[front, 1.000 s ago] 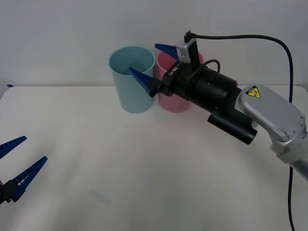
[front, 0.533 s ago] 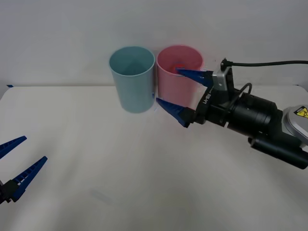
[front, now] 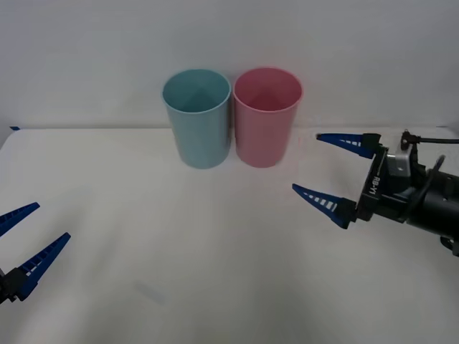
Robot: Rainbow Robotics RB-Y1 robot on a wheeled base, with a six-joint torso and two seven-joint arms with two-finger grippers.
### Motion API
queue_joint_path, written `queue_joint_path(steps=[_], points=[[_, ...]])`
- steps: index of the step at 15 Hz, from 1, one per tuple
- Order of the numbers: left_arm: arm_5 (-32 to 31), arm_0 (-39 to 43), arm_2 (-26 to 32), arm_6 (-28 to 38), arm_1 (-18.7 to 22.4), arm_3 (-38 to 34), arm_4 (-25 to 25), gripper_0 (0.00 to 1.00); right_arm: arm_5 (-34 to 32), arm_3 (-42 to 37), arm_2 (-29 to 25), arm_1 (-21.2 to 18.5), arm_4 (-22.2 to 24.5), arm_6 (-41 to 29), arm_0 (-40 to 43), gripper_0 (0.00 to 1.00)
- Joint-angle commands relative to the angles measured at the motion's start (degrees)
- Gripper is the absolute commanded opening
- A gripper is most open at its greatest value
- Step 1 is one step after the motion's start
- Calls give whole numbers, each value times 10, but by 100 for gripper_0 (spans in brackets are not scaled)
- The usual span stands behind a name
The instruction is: Grasp the object on the table and drop it into the matching bin: aluminum can to the light blue bin, PET bottle to the pink bin.
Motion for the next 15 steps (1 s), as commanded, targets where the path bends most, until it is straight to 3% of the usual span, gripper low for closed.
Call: queue_joint_path(steps=[1,6,15], points=[[0,0,0,0,0,0,0,100,-74,1,-83,36,37,4,50,100],[0,0,0,0,0,0,0,100,-188,1,-221,122,97,-14,107,100],[0,0,0,0,0,0,0,100,-219,1,-291,126,60,-55,221,100]])
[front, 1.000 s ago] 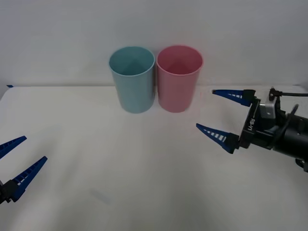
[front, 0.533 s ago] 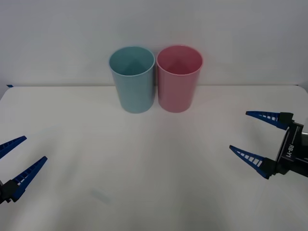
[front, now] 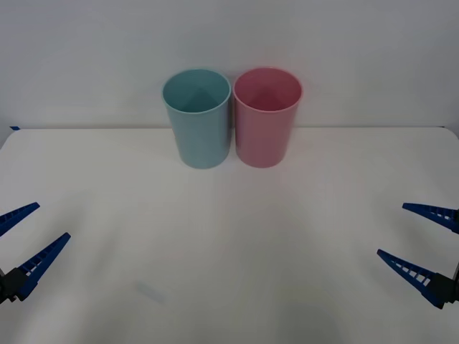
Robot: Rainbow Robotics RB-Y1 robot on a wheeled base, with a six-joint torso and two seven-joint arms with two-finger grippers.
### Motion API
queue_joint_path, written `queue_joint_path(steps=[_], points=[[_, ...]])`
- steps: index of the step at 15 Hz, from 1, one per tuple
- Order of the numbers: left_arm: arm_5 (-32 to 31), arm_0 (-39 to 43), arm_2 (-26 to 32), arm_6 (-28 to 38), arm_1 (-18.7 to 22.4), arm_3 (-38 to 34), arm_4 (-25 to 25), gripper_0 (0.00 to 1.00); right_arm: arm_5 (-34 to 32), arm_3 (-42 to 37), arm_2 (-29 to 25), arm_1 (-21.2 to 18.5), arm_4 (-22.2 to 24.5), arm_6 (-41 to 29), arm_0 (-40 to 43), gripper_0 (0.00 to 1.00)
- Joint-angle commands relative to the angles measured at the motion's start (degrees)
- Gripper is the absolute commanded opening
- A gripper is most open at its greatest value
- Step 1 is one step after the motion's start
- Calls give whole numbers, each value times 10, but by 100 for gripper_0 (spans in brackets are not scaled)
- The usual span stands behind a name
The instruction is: Grasp the object on the table and drop it into the matching bin: aluminum can to the light blue bin, PET bottle to the pink bin.
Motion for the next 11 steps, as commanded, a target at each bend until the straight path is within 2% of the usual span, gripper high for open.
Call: queue_joint_path(steps=[1,11], points=[[0,0,0,0,0,0,0,100,-4,0,-19,-1,-15,-10,27,100],[0,0,0,0,0,0,0,100,-1,0,-32,-1,-18,-12,56,100]])
